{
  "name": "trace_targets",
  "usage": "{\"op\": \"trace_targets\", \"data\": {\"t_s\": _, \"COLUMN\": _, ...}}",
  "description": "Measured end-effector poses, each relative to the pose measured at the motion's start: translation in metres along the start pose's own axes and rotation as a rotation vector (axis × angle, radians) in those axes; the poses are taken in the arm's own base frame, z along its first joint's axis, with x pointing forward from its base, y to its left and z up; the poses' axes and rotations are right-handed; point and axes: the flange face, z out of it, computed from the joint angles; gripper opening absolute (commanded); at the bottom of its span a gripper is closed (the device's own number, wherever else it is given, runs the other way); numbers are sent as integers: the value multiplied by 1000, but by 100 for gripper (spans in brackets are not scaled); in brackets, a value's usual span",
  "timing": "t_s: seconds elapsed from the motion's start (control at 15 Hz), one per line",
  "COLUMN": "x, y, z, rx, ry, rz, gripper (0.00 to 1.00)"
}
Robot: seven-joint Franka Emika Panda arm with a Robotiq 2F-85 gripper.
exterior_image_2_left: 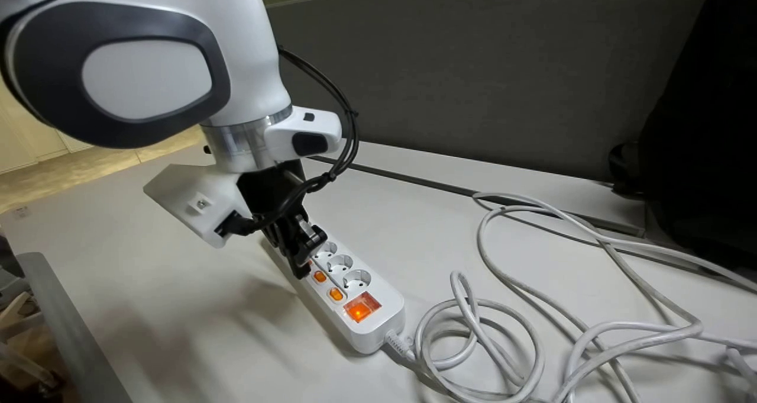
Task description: Turn on the third switch from the right on the extension cord
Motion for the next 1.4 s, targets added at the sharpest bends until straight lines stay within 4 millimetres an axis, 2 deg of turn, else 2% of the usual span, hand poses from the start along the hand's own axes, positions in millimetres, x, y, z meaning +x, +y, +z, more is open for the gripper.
{"op": "trace_targets", "data": {"t_s": 0.6, "x": 10, "y": 10, "z": -19, "rx": -27, "ry": 15, "rz": 3, "gripper": 0}}
{"op": "trace_targets", "data": {"t_s": 1.0, "x": 9, "y": 17, "z": -11, "rx": -34, "ry": 1, "rz": 16, "gripper": 0}}
{"op": "trace_targets", "data": {"t_s": 1.4, "x": 6, "y": 11, "z": 0, "rx": -15, "ry": -10, "rz": 14, "gripper": 0}}
